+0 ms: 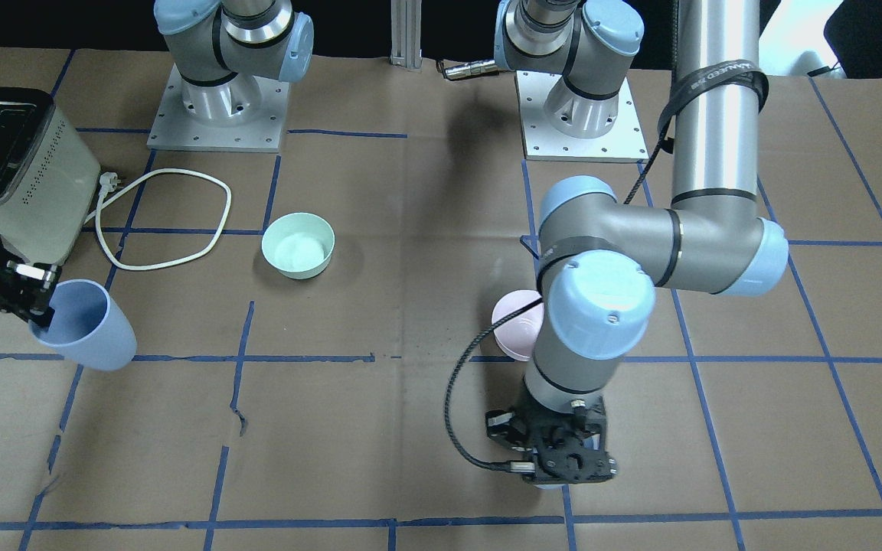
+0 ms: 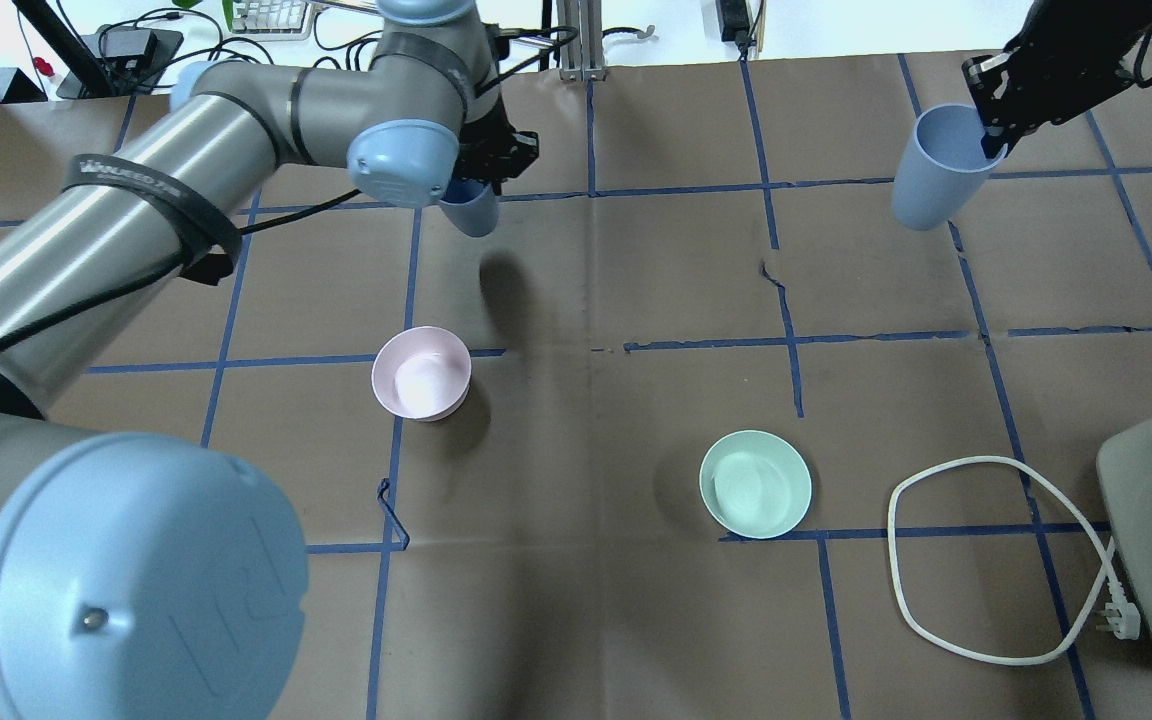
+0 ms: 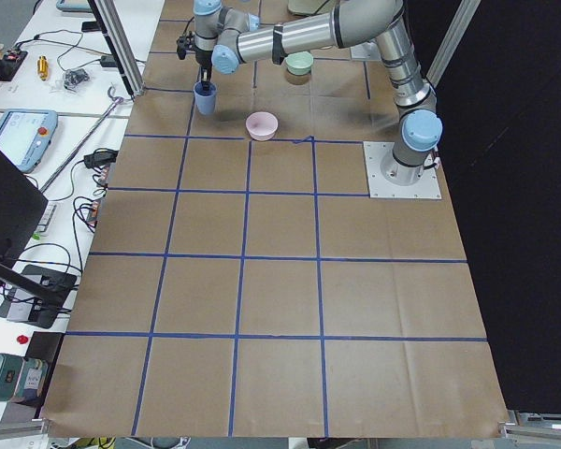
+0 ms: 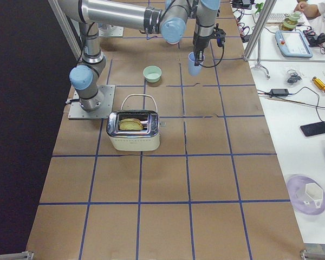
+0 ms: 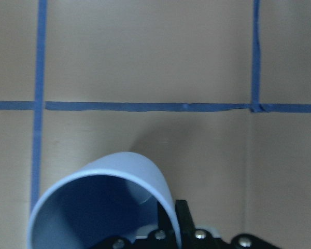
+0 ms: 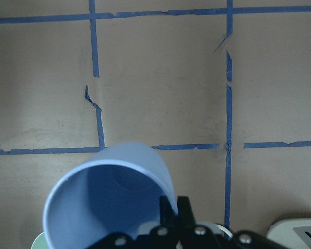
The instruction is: Stack blue cups with both arms
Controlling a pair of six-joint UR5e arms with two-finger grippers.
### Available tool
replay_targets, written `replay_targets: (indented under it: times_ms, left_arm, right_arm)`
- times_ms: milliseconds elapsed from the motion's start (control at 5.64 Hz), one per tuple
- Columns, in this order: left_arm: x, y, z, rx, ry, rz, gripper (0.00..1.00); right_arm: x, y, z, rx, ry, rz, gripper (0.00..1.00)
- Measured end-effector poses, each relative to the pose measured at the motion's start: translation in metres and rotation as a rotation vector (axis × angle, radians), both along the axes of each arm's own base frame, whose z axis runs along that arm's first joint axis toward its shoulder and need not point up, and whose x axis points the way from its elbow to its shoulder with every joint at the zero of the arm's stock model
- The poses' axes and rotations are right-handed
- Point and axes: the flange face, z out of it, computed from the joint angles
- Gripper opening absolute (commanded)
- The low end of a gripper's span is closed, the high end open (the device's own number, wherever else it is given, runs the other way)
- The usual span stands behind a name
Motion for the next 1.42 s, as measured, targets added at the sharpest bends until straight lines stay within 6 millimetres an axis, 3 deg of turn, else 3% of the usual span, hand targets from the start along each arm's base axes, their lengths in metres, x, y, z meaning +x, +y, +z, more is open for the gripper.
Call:
replay_targets:
  times_ms: [177, 355, 532, 887, 1242, 1419]
  left_arm:
    - [-0.044, 0.018, -0.013, 0.013, 0.006, -0.045, 0.08]
    - [-0.074, 0.034, -0.020, 0.019, 0.006, -0.087, 0.80]
    - [-0.086, 0.042, -0.024, 0.023, 0.001, -0.107, 0.99]
    - [-0.088, 0.045, -0.013, -0.005, 0.008, -0.130, 0.99]
    - [-0.074, 0.049, 0.035, -0.027, 0.016, -0.117, 0.99]
    - [-0.056, 0.060, 0.069, 0.004, 0.007, -0.098, 0.99]
  right_arm:
    - [0.001, 0.005, 0.003, 0.007, -0.001, 0.000, 0.08]
    - [0.002, 0.006, 0.001, 0.015, -0.004, 0.000, 0.08]
    - [0.002, 0.007, -0.003, 0.023, -0.009, 0.000, 0.08]
    - [0.002, 0.008, -0.006, 0.027, -0.011, 0.000, 0.08]
    - [0.007, 0.006, -0.005, 0.016, -0.017, -0.016, 0.08]
    - [0.024, 0.005, -0.004, 0.010, -0.017, -0.040, 0.08]
